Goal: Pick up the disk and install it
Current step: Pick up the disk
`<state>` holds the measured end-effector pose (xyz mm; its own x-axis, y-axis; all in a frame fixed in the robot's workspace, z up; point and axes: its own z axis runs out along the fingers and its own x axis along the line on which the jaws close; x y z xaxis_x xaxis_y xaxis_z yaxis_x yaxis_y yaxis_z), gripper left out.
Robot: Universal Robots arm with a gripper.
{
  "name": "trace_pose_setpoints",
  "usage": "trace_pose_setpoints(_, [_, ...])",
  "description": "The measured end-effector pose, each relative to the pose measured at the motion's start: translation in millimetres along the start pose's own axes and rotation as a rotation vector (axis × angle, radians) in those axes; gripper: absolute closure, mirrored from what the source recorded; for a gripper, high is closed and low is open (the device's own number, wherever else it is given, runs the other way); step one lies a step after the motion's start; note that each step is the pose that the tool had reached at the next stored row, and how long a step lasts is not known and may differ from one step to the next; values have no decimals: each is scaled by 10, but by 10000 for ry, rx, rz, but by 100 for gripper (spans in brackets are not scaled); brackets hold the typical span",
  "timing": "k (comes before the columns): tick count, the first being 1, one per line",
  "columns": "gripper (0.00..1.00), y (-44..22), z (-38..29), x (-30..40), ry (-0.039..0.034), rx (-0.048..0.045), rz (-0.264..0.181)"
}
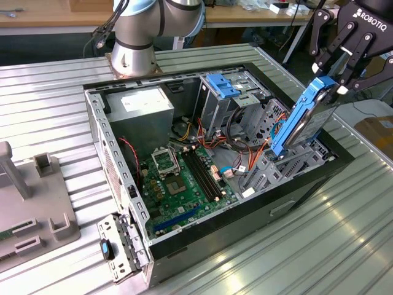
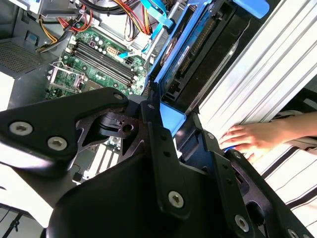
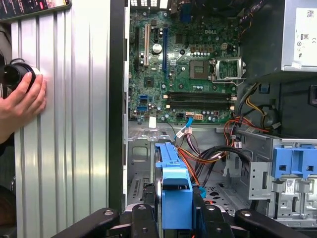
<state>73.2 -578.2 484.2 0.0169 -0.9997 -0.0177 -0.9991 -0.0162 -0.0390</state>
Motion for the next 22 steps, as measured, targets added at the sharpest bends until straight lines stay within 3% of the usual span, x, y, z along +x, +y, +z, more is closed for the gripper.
trace_pose_setpoints(4, [63, 0, 6, 0, -2, 0, 11])
trace_pose_setpoints(10, [63, 1, 32, 0, 17, 8, 445])
trace_pose_setpoints(14, [63, -1, 77, -7, -30, 8, 446])
trace_pose_setpoints(17, [63, -1, 150, -5, -32, 7, 446])
trace_pose_setpoints(22, [63, -16, 162, -4, -32, 8, 447])
